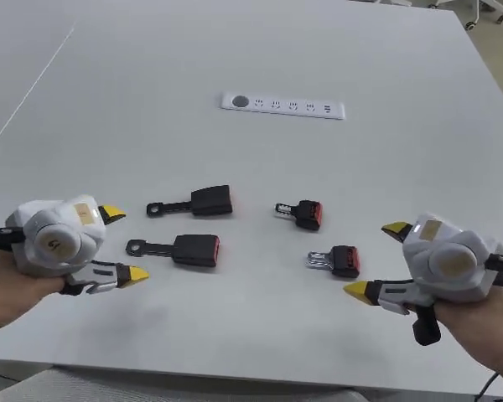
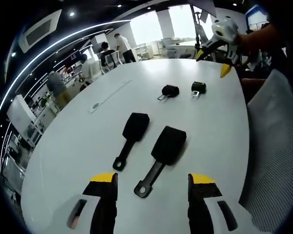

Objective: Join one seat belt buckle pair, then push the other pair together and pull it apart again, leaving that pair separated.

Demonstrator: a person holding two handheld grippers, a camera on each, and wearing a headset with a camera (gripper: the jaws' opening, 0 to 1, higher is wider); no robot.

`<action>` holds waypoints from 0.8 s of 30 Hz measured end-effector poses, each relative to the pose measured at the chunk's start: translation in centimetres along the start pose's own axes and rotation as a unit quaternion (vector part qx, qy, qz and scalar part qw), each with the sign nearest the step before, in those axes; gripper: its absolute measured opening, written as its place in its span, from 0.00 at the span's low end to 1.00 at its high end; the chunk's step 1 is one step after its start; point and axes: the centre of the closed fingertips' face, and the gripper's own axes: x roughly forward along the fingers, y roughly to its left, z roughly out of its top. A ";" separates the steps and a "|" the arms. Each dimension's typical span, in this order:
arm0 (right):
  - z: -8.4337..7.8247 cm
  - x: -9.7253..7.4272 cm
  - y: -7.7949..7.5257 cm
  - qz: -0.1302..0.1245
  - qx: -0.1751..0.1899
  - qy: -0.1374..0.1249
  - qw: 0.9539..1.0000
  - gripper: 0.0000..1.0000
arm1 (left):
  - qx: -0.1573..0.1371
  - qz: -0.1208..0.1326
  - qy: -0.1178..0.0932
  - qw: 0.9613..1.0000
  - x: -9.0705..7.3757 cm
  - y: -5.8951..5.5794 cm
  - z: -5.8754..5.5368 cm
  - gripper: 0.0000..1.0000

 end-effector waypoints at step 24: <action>-1.2 4.3 -0.8 0.098 -0.057 0.048 0.992 0.39 | 0.127 -0.111 0.059 0.984 6.2 -2.2 0.5 0.42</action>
